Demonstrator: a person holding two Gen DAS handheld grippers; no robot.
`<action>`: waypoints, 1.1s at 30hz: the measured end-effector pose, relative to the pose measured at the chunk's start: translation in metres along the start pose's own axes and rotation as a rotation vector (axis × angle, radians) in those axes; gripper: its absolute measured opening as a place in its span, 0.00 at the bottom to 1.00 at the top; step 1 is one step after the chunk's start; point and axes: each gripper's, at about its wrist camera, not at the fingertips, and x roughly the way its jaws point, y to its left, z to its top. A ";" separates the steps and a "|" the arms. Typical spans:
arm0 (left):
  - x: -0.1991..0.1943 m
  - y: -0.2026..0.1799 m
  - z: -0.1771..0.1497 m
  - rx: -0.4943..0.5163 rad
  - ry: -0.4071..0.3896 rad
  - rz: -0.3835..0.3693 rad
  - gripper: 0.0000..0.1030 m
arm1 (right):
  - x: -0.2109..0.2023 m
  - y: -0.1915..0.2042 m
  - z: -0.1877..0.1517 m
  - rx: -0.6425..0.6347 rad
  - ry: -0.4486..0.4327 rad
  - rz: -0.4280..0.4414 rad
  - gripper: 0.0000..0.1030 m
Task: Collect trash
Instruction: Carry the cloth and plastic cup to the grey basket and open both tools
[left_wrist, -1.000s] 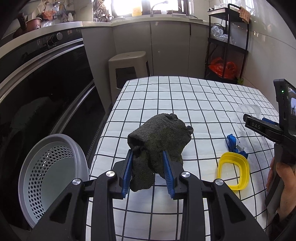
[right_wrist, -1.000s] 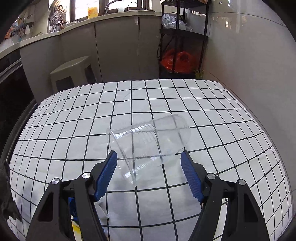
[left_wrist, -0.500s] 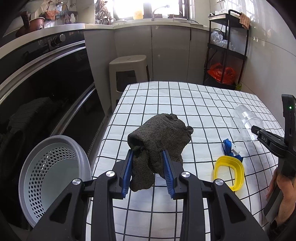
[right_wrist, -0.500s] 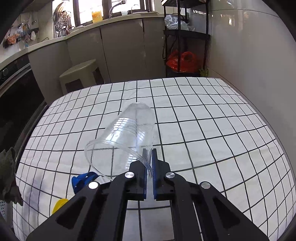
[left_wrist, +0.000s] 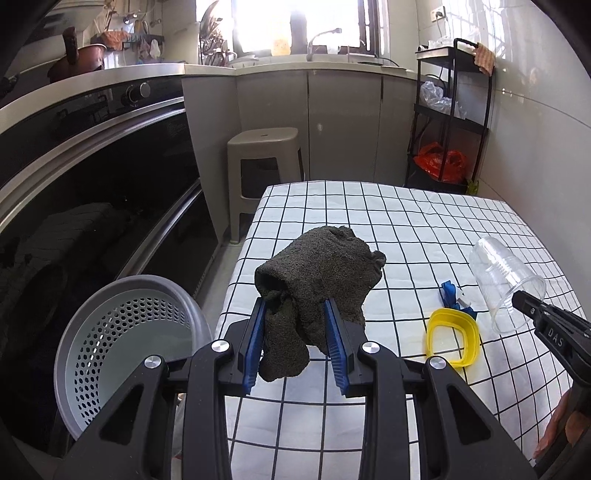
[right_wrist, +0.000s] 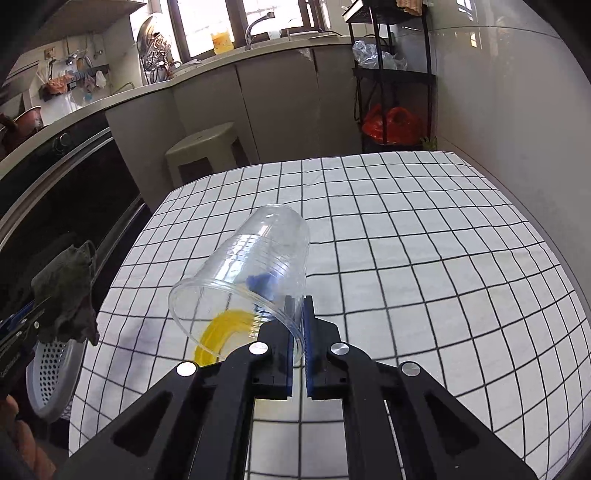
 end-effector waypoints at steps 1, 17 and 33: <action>-0.003 0.003 -0.002 0.002 -0.004 0.005 0.30 | -0.005 0.005 -0.005 -0.001 0.003 0.011 0.05; -0.058 0.090 -0.047 -0.109 -0.009 0.096 0.30 | -0.058 0.075 -0.056 -0.067 0.013 0.154 0.05; -0.088 0.181 -0.045 -0.191 -0.050 0.237 0.30 | -0.055 0.178 -0.049 -0.205 0.005 0.340 0.05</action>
